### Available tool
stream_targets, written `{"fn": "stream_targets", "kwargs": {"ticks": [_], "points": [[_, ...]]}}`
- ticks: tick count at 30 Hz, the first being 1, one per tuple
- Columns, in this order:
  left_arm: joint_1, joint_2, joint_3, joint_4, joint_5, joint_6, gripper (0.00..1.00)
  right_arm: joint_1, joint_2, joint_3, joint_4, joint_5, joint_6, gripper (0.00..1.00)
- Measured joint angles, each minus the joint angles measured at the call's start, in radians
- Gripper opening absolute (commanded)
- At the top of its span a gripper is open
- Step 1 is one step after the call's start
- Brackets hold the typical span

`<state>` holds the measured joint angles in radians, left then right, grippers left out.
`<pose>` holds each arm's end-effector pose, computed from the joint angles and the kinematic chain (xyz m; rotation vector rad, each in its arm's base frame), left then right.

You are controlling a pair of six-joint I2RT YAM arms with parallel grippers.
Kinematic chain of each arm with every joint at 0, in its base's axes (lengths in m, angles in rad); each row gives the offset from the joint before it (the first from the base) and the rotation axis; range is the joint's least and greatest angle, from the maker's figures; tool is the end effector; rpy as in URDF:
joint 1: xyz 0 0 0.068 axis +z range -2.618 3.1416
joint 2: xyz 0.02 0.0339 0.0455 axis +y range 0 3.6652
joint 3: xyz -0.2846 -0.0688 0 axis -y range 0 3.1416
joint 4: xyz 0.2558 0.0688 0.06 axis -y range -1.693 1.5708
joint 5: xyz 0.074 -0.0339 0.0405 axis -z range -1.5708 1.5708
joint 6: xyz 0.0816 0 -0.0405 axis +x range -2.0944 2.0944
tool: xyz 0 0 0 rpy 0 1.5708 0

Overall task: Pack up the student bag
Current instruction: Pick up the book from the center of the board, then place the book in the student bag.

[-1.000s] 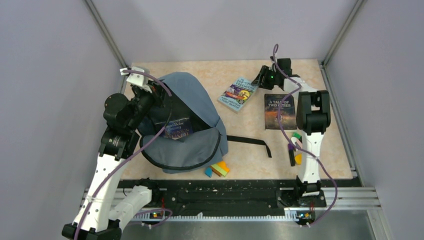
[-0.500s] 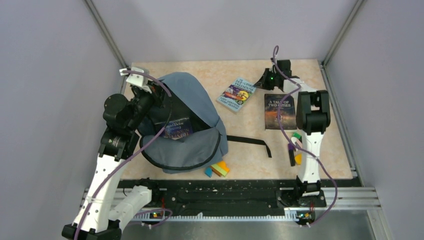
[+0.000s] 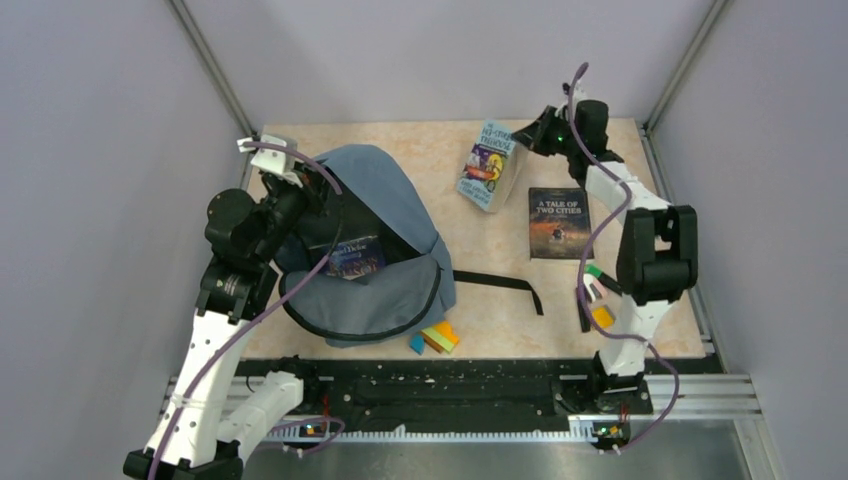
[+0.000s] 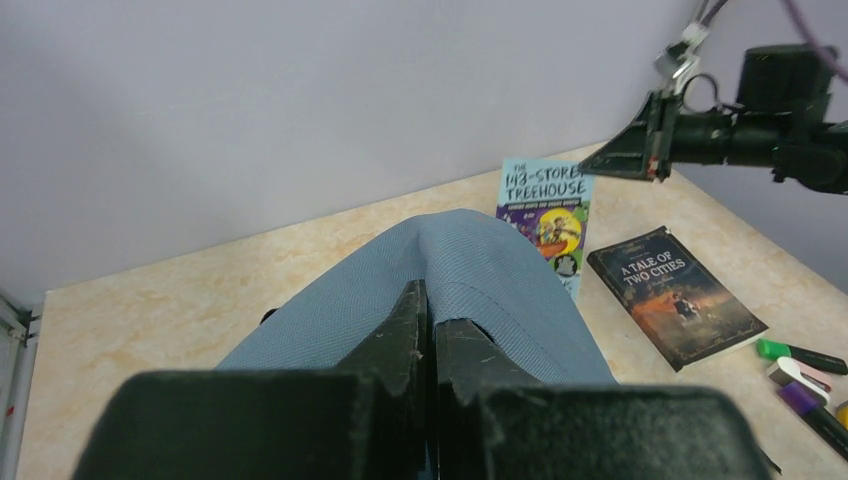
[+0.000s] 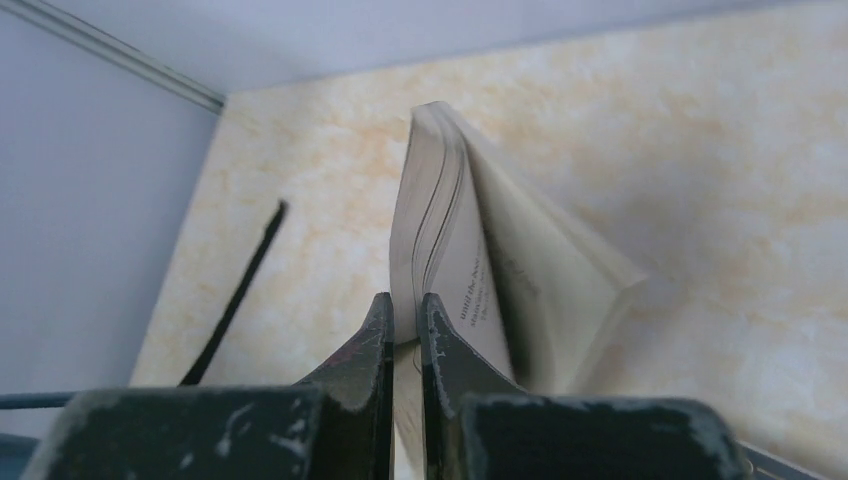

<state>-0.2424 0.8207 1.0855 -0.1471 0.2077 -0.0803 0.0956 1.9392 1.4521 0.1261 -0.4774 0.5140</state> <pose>0.1998 -0.0667 0.4646 0.2887 1.4403 -0.4138 0.5077 0.0864 0.2606 0.0845 1.9854 0.8615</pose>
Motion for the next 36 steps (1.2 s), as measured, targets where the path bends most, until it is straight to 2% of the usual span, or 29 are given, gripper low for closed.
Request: {"fn": "stream_targets", "kwargs": {"ticks": [12,21,26,36], "points": [[0.0,0.005,0.0,-0.007,-0.043,-0.029,0.0,0.005,-0.352,-0.034,0.114,-0.055,0.032,0.0],[0.006,0.006,0.011,-0.026,-0.035,-0.103,0.0,0.097,-0.597,-0.034,0.205,-0.192,0.106,0.0],[0.01,0.006,0.014,-0.034,-0.024,-0.136,0.0,0.195,-0.647,-0.031,0.284,-0.24,0.145,0.0],[0.013,0.006,0.036,-0.057,0.01,-0.211,0.0,0.393,-0.64,-0.031,0.344,-0.285,0.167,0.0]]}}
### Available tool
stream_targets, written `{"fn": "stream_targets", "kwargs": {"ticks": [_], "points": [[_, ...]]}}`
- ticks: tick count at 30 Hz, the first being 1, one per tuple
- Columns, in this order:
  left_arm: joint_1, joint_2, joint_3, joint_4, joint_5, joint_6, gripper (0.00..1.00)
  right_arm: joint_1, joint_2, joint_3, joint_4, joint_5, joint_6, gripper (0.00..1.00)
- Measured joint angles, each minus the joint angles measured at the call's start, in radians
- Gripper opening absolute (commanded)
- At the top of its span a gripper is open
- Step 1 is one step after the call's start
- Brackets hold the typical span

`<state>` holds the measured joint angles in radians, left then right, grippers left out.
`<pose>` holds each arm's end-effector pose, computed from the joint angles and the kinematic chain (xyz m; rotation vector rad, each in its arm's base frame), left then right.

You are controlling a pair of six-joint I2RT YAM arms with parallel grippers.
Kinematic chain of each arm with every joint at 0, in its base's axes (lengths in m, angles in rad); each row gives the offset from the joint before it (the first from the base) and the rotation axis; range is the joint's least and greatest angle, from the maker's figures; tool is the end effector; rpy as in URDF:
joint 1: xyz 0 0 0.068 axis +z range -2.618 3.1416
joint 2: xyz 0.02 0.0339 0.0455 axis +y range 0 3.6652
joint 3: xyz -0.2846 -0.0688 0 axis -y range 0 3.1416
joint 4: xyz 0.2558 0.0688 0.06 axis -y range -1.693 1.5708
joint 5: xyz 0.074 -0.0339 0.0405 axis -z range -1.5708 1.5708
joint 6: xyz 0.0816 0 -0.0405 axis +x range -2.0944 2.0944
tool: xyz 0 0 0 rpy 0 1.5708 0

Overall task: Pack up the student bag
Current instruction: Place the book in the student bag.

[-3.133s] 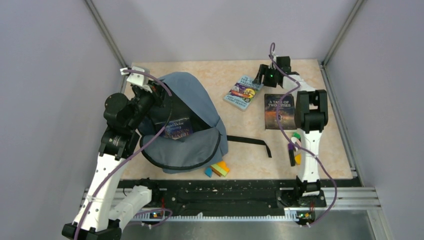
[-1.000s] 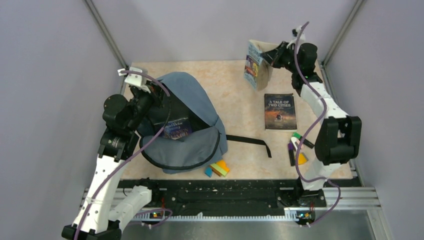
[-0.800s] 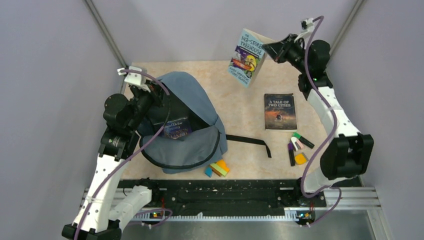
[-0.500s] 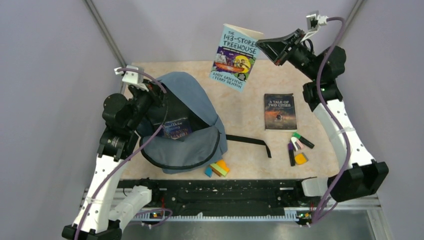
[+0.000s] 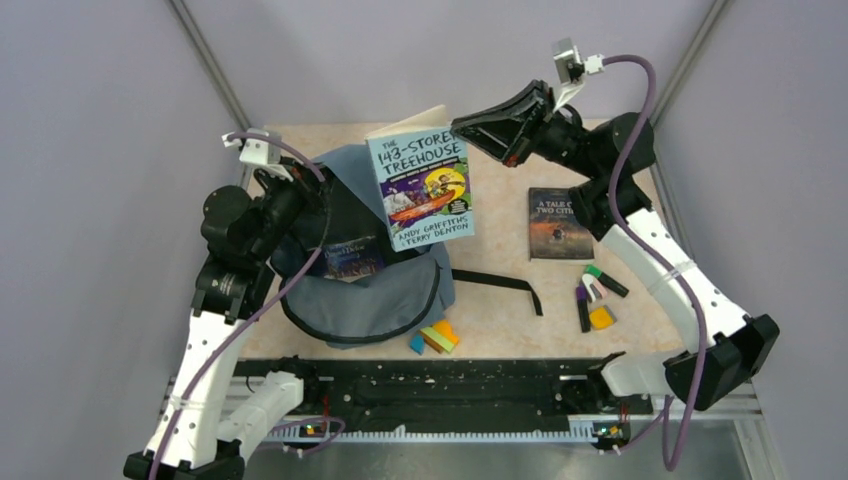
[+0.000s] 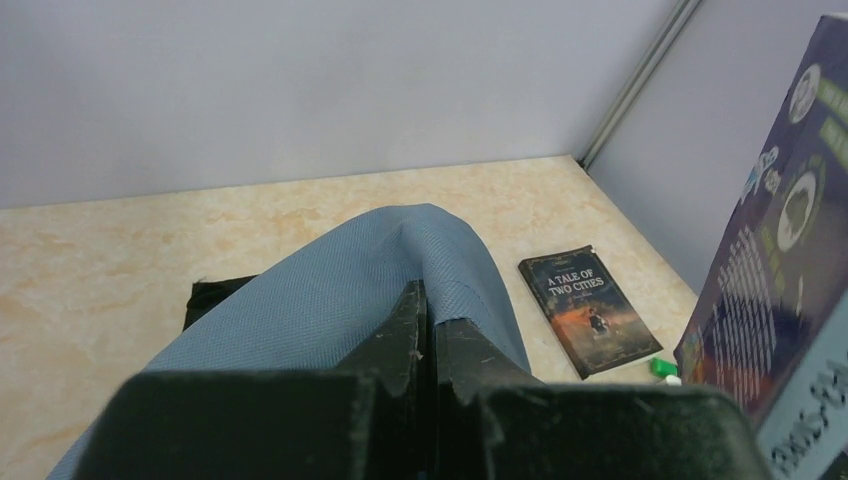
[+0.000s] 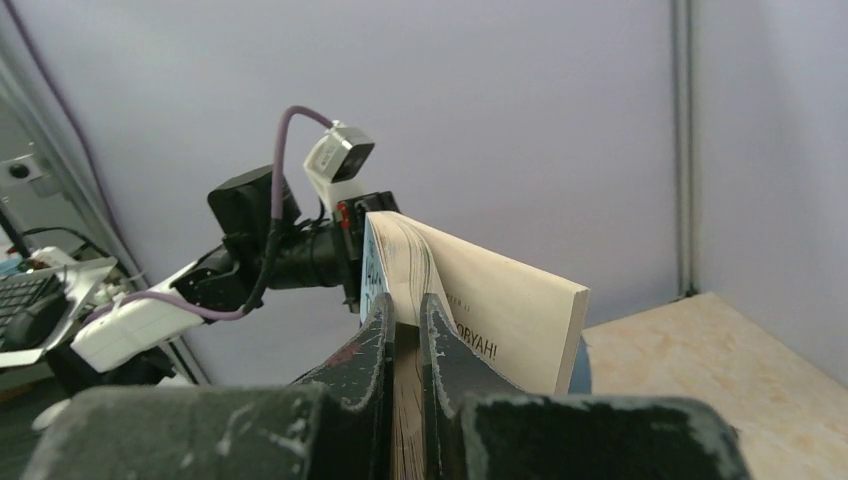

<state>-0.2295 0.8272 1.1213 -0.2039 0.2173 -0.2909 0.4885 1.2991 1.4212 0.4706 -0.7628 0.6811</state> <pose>0.1984 -0.0644 0.4684 0.1329 1.5040 -0.5802 0.2389 0.1908 0.5527 -0.6647 1.0853 1.3942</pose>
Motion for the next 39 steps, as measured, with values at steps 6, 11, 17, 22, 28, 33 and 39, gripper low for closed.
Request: {"fn": "stream_targets", "kwargs": {"ticks": [6,11,17,22,28,33,39], "points": [[0.0,0.0,0.005,-0.008,0.008,-0.026,0.0,0.08,0.048,0.001,0.018,-0.006,-0.017,0.0],[0.0,0.0,0.011,-0.016,0.013,-0.039,0.0,0.152,0.094,0.001,0.014,0.003,-0.08,0.0],[0.001,0.0,0.021,-0.031,0.018,-0.052,0.0,0.24,0.101,-0.014,-0.006,0.011,-0.261,0.0],[0.001,-0.004,0.022,-0.037,0.018,-0.051,0.0,0.258,0.074,-0.087,-0.032,-0.002,-0.393,0.0],[0.001,-0.007,0.023,-0.046,0.018,-0.047,0.0,0.257,0.044,-0.113,-0.139,-0.004,-0.527,0.0],[0.001,-0.008,0.023,-0.051,0.034,-0.039,0.0,0.257,0.037,-0.106,-0.211,-0.023,-0.605,0.0],[0.001,-0.007,0.023,-0.043,0.093,-0.019,0.0,0.28,0.105,-0.034,-0.256,-0.096,-0.628,0.0]]}}
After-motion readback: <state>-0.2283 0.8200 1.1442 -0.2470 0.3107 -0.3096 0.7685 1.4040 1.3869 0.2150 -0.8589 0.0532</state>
